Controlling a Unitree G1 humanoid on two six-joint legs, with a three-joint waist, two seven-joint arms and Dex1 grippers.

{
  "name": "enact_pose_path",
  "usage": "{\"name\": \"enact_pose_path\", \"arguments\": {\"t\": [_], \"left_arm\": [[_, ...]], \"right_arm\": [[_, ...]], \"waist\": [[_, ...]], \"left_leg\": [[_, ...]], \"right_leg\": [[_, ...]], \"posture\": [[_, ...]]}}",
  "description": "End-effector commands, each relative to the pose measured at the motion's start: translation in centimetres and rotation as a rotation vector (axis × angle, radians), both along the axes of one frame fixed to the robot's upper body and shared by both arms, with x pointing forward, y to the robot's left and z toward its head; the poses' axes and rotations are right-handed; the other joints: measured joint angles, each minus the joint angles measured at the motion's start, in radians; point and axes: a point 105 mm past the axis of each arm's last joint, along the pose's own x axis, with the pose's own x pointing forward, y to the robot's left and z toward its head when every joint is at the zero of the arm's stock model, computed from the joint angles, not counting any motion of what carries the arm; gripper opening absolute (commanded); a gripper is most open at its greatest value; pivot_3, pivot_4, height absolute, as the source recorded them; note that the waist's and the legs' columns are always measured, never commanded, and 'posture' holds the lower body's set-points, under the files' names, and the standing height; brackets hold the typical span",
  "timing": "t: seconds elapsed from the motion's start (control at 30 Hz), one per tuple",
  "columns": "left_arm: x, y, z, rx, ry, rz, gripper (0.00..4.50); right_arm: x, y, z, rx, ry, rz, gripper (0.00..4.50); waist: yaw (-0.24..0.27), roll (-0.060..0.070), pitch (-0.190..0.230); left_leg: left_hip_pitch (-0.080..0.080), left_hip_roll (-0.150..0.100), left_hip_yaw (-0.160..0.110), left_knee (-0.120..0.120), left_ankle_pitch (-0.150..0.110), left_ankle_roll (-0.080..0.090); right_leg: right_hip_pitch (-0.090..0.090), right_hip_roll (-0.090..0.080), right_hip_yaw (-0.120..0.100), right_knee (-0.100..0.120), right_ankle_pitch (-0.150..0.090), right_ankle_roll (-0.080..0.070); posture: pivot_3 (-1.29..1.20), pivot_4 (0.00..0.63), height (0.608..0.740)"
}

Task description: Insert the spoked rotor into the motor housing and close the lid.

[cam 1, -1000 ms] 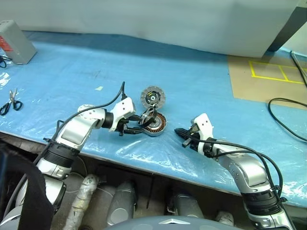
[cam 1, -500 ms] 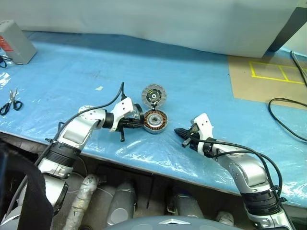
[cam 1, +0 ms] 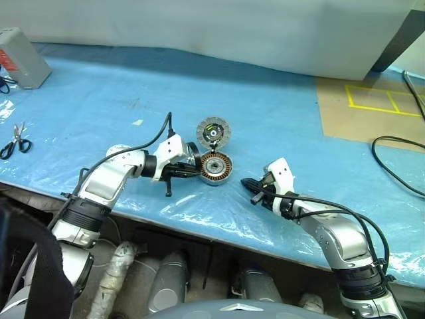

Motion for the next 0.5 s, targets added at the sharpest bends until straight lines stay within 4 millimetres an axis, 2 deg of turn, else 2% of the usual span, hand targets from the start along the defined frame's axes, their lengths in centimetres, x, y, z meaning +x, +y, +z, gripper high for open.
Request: {"name": "enact_pose_path", "arguments": {"t": [0.03, 0.2, 0.37, 0.5], "left_arm": [[-0.3, 0.6, 1.5, 0.064, -0.13, -0.119, 0.03], [-1.5, 0.4, 3.2, 0.15, -0.176, -0.34, 0.03], [0.2, -1.4, 4.0, 0.299, -0.349, -0.52, 0.03], [1.6, -1.2, 3.4, 0.48, -0.413, -0.643, 0.03]], "right_arm": [[0.1, 0.0, 0.8, 0.009, -0.035, 0.002, 0.0], [0.5, 0.2, 0.8, 0.011, -0.036, 0.006, 0.0], [0.7, 0.7, 1.0, 0.012, -0.045, 0.017, 0.0], [0.7, 0.8, 1.0, 0.022, -0.047, 0.005, 0.0]], "waist": [[-0.001, 0.0, 0.0], [0.003, 0.0, 0.0], [0.003, 0.0, 0.0], [-0.002, 0.0, 0.0]], "left_leg": [[0.0, 0.0, 0.0, 0.0, 0.0, 0.0], [0.0, 0.0, 0.0, 0.0, 0.0, 0.0], [0.0, 0.0, 0.0, 0.0, 0.002, -0.003], [0.0, 0.0, 0.0, 0.0, 0.002, -0.004]], "right_leg": [[0.0, 0.0, 0.0, 0.0, 0.0, 0.0], [0.0, 0.0, 0.0, 0.0, 0.0, 0.0], [0.0, 0.0, 0.0, 0.001, 0.0, 0.0], [0.0, 0.0, 0.0, 0.0, 0.0, 0.0]], "posture": [[0.0, 0.15, 0.74], [0.0, 0.15, 0.74], [0.0, 0.15, 0.74], [0.0, 0.15, 0.74]]}}
